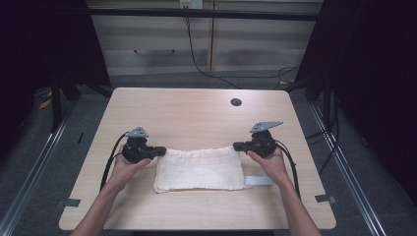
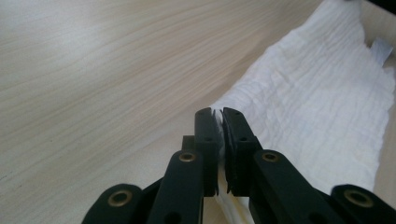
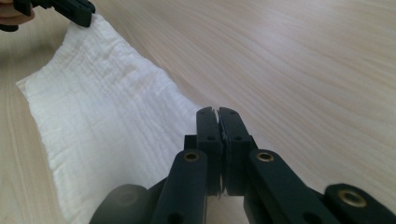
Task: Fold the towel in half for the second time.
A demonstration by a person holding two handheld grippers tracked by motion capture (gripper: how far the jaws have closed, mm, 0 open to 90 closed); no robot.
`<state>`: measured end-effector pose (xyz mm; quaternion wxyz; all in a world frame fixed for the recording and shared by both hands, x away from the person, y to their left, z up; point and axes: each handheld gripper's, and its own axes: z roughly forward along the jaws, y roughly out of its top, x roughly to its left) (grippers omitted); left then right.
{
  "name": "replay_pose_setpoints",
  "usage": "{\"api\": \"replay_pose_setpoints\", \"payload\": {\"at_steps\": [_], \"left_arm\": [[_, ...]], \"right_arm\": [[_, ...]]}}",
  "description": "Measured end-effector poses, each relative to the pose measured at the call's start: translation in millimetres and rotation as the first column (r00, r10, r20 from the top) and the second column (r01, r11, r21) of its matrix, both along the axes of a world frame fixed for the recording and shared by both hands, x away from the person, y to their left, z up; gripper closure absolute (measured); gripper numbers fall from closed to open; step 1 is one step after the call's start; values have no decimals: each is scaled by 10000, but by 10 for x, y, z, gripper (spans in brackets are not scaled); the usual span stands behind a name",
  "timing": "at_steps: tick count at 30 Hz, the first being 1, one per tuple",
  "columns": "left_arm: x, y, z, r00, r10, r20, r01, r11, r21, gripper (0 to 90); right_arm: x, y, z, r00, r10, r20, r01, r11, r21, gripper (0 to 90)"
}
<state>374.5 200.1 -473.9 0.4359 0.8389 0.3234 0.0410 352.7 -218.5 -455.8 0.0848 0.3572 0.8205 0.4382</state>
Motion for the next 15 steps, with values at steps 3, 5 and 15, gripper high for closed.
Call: {"api": "replay_pose_setpoints", "payload": {"at_steps": [3, 5, 15], "left_arm": [[0, 7, -64, 9999, 147, -49, -147, 9998, 139, 854], [-8, 20, -78, 9996, 273, -78, -271, 9994, 211, 854], [-47, 4, -94, 9981, 621, 13, -621, 9977, 257, 856]], "right_arm": [[-22, 0, 55, 9999, 106, 108, -105, 9999, -94, 884], [-67, 1, 63, 9997, 183, 174, -182, 9998, -68, 884], [-444, 58, 44, 9946, 953, 401, -952, 9955, -39, 883]]}}
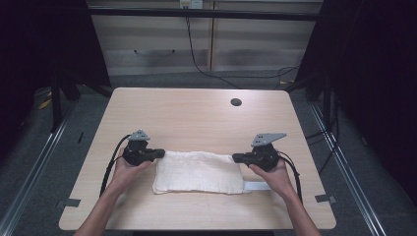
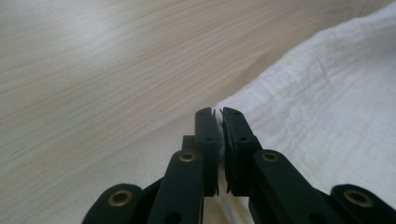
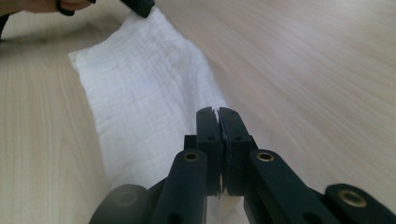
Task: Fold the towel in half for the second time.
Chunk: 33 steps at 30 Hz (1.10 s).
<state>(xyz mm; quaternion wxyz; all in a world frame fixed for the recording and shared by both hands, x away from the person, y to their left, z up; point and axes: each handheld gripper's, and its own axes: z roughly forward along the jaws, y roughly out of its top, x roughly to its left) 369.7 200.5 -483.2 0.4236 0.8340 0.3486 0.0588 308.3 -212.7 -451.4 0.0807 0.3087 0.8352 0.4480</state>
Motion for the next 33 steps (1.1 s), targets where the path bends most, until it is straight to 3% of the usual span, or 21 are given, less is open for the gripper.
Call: {"api": "replay_pose_setpoints", "payload": {"at_steps": [6, 15, 20, 22, 25, 29, 32, 33], "left_arm": [[-17, -2, 2, 9997, 215, 99, -215, 9998, 9, 857], [-34, -39, 5, 9988, 388, 293, -390, 9992, 58, 859], [-45, -64, 15, 9974, 541, 482, -547, 9984, 115, 860], [-44, -68, 14, 9973, 533, 504, -539, 9985, 99, 860], [-49, -84, 10, 9971, 537, 546, -542, 9985, 83, 861], [-55, -108, 0, 9973, 465, 563, -473, 9988, 119, 861], [-55, -122, -1, 9975, 400, 578, -409, 9991, 142, 861], [-53, -125, 1, 9972, 415, 617, -425, 9990, 154, 861]], "right_arm": [[-229, 59, -93, 9988, 459, -189, -457, 9989, 100, 883], [-472, 164, -75, 9924, 1200, -273, -1199, 9928, 40, 881], [-598, 195, -151, 9862, 1506, -681, -1489, 9884, 297, 880], [-642, 227, -202, 9799, 1733, -991, -1706, 9847, 357, 881], [-729, 323, -299, 9621, 2297, -1472, -2307, 9730, 104, 881], [-780, 383, -340, 9490, 2580, -1813, -2613, 9652, 59, 882], [-783, 438, -428, 9359, 2641, -2333, -2808, 9589, -407, 883], [-775, 451, -459, 9313, 2648, -2501, -2808, 9593, -300, 885]]}}
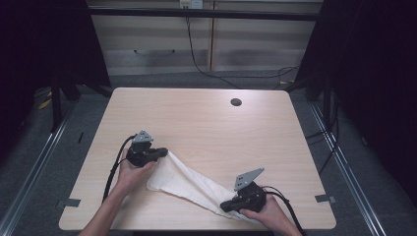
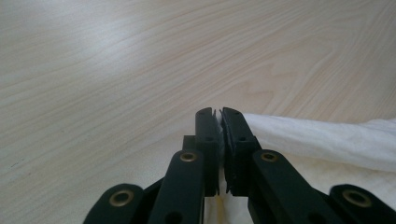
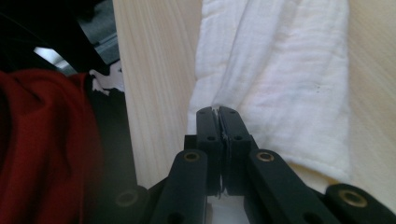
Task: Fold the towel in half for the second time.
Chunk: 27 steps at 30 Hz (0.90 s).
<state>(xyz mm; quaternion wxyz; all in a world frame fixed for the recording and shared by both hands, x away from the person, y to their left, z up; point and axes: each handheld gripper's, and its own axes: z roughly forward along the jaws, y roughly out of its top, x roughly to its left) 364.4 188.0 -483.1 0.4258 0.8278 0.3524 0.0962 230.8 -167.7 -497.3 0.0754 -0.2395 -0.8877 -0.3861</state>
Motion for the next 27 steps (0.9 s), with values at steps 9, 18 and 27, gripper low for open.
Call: {"api": "replay_pose_setpoints", "payload": {"at_steps": [9, 18, 27], "left_arm": [[-7, 25, 122, 9995, -18, 313, 43, 9968, -796, 858], [-50, -155, 265, 9943, -742, 766, 824, 9905, -1103, 857], [-390, -254, 341, 9690, -2254, 1014, 2288, 9732, -231, 856]], "right_arm": [[195, -73, 47, 9920, -955, 826, 1027, 9907, -887, 888], [640, -335, 65, 9610, -2511, 1161, 2665, 9529, -1449, 889], [688, -371, 49, 9521, -2818, 1187, 2964, 9460, -1311, 889]]}}
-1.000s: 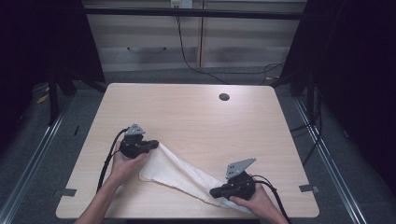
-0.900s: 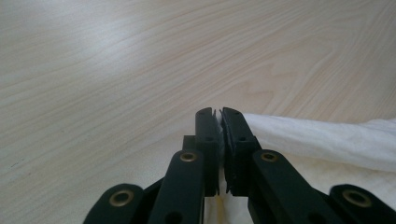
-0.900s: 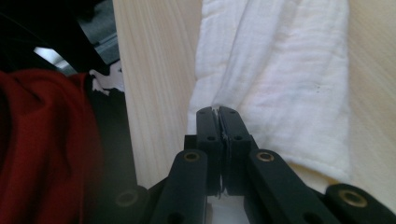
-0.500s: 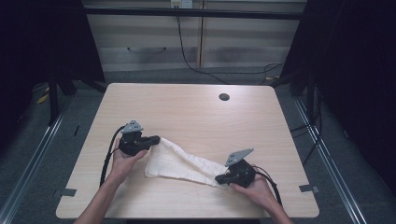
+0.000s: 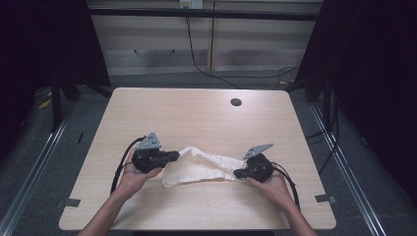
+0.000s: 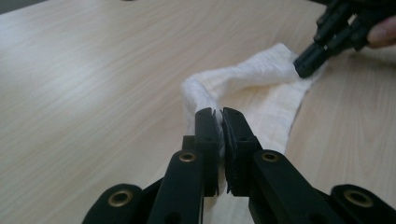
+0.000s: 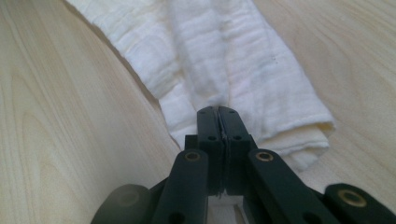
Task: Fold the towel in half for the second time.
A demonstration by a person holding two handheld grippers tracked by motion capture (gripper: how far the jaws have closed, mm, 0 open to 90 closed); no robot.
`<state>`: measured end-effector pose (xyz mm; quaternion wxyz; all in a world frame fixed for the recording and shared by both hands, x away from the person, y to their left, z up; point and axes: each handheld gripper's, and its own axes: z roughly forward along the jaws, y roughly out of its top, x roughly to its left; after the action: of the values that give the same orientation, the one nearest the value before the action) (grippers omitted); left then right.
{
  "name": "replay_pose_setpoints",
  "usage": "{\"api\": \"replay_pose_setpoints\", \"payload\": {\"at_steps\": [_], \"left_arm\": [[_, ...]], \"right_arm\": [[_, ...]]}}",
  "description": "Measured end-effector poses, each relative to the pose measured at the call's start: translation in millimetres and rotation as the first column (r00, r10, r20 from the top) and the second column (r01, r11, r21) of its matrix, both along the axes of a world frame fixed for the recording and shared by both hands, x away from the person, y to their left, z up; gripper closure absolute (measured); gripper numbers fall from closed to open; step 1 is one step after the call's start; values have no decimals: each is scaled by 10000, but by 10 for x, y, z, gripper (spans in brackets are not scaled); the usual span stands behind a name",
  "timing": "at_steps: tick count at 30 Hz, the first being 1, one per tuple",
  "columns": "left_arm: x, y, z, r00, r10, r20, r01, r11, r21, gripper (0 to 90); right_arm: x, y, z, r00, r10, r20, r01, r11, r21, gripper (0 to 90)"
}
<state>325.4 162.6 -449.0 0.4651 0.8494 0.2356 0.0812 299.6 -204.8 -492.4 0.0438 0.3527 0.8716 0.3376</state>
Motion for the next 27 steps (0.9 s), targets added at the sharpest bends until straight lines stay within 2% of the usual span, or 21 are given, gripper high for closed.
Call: {"api": "replay_pose_setpoints", "payload": {"at_steps": [4, 7, 8, 13, 14, 15, 19, 20, 21, 22, 24, 27], "left_arm": [[-165, -14, -60, 9985, -536, -68, 539, 9976, 434, 856], [-293, -29, -143, 9945, -1034, -137, 1042, 9907, 875, 855], [-330, -28, -180, 9936, -1114, -179, 1127, 9874, 1111, 855], [-397, 10, -326, 9910, -1234, -513, 1303, 9774, 1662, 855], [-405, 29, -346, 9906, -1258, -539, 1338, 9730, 1883, 854], [-417, 44, -366, 9900, -1269, -611, 1360, 9740, 1811, 854], [-435, 102, -420, 9904, -1282, -524, 1366, 9667, 2164, 854], [-435, 107, -430, 9913, -1212, -515, 1293, 9702, 2048, 854], [-434, 116, -433, 9916, -1194, -497, 1272, 9694, 2097, 854], [-443, 119, -434, 9926, -1172, -306, 1211, 9655, 2303, 854], [-447, 125, -440, 9930, -1166, -180, 1176, 9659, 2306, 854], [-437, 141, -456, 9938, -1044, -378, 1100, 9719, 2083, 853]], "right_arm": [[0, -10, -9, 9999, -88, -63, 89, 9998, 165, 889], [-8, -14, -12, 9997, -217, -61, 218, 9996, 193, 889], [-7, -18, -14, 9997, -226, -26, 226, 9995, 202, 889], [-13, -18, -18, 9997, -230, 29, 230, 9995, 220, 889], [-15, -17, -21, 9997, -228, 46, 226, 9994, 265, 889], [-23, -15, -17, 9997, -247, 17, 247, 9995, 217, 890], [-39, 4, -13, 9995, -242, 183, 241, 9997, 95, 889], [-45, 12, -7, 9993, -214, 322, 217, 9997, -84, 889], [-57, 24, -3, 9990, -250, 371, 256, 9996, -141, 889], [-73, 35, 4, 9977, -187, 649, 214, 9989, -407, 889], [-99, 26, 12, 9965, -321, 776, 369, 9975, -610, 888], [-112, -48, 17, 9952, -566, 801, 614, 9964, -587, 889]]}}
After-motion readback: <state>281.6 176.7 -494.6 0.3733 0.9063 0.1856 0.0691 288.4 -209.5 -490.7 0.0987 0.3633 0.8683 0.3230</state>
